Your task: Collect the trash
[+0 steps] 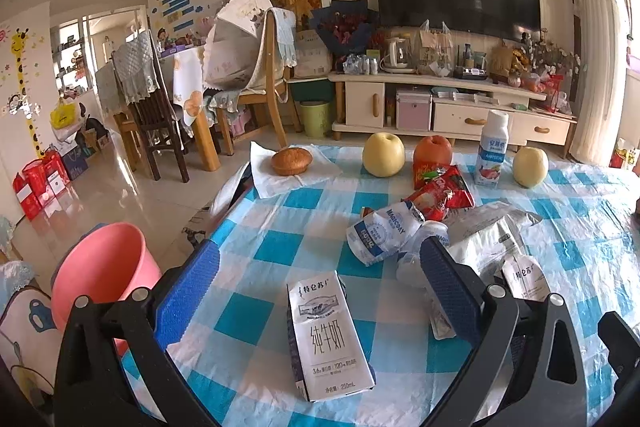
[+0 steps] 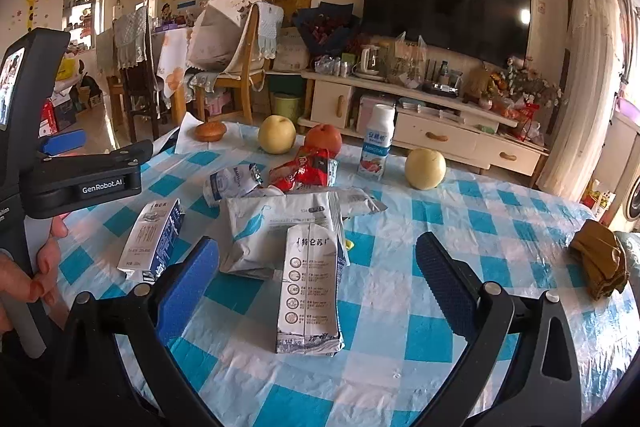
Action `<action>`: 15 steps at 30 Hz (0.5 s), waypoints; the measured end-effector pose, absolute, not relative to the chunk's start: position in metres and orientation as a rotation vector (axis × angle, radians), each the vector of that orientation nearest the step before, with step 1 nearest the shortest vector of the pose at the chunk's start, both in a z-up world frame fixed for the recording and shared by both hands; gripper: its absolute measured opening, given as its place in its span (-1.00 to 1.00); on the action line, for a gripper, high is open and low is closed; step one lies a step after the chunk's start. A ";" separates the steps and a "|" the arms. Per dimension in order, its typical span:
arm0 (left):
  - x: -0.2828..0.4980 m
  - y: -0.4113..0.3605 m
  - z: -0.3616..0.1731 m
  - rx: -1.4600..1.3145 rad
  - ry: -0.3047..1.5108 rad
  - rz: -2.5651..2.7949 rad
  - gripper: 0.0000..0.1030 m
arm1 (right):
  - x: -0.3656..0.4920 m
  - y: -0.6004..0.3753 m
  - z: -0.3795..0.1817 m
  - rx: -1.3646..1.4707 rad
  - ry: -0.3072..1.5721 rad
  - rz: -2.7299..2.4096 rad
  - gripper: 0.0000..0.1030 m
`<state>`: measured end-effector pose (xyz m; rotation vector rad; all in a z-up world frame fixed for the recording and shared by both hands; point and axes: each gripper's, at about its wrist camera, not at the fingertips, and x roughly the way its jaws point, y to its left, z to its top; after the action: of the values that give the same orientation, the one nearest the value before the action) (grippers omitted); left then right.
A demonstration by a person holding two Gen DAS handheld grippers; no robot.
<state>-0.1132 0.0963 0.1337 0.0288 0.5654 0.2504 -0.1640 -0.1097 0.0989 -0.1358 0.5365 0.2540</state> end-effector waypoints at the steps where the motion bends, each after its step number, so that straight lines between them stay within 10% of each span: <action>1: -0.112 0.096 0.133 0.030 0.567 0.250 0.92 | -0.164 -0.109 0.098 -0.135 0.538 0.258 0.93; 15: -0.100 0.093 0.119 0.047 0.619 0.218 0.92 | -0.150 -0.110 0.082 -0.114 0.598 0.310 0.93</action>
<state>-0.1004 0.0925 0.1193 0.0466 0.6191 0.2181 -0.1503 -0.1096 0.0816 -0.1139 0.5978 0.3098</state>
